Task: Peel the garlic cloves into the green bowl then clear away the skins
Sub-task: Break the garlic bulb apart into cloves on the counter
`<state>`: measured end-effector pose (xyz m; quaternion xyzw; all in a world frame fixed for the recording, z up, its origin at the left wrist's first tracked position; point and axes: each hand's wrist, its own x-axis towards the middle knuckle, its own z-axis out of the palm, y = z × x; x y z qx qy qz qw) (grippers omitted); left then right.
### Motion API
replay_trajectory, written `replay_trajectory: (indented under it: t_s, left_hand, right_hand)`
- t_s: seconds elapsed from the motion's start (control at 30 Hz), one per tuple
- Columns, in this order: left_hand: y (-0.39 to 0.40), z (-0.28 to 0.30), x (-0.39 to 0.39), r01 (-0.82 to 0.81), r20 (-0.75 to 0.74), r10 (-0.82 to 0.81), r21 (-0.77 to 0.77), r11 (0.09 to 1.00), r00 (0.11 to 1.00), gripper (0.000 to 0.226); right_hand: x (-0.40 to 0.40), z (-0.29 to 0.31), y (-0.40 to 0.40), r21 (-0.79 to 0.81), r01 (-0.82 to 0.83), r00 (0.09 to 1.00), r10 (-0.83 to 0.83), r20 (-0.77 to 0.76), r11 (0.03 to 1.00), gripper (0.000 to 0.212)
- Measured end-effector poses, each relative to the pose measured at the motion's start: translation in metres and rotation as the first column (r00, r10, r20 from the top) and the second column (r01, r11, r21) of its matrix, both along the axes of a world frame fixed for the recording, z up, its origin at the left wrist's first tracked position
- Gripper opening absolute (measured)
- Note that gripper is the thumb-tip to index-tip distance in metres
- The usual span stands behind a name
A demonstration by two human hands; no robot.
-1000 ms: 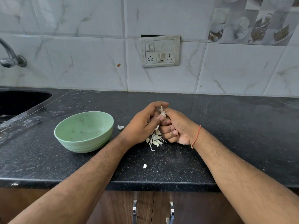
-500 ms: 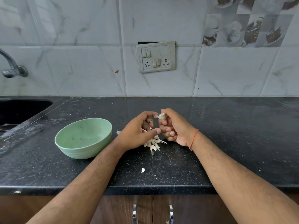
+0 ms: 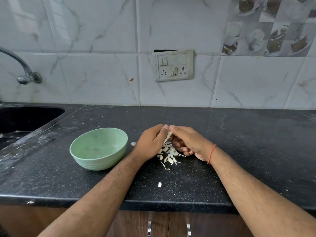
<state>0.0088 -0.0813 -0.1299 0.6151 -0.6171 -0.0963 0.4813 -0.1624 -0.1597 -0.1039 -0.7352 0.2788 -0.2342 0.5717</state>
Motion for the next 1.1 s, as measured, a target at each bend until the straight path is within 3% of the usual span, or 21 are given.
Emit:
replay_trajectory:
  t_s: [0.17, 0.33, 0.6, 1.1]
  left_hand:
    - [-0.006, 0.001, 0.001, -0.052, -0.021, 0.05, -0.05, 0.997, 0.998, 0.046]
    - [-0.007, 0.003, -0.002, -0.074, -0.031, 0.07, -0.129, 0.989, 0.997, 0.041]
    - [-0.007, 0.005, -0.003, -0.085, -0.029, 0.082, -0.16, 0.983, 0.996, 0.038]
    - [-0.009, 0.005, 0.001, -0.113, 0.0, 0.114, -0.101, 0.988, 0.993, 0.039]
  right_hand:
    - [0.0, 0.001, 0.003, -0.072, 0.053, 0.997, -0.048, 0.067, 0.996, 0.055]
    - [-0.001, 0.003, 0.005, 0.016, 0.077, 0.987, -0.079, 0.137, 0.997, 0.03]
    - [-0.001, 0.002, 0.0, 0.046, 0.1, 0.97, -0.108, 0.218, 0.994, 0.022]
    - [0.003, -0.005, -0.006, -0.143, 0.146, 0.984, -0.13, 0.119, 0.979, 0.041]
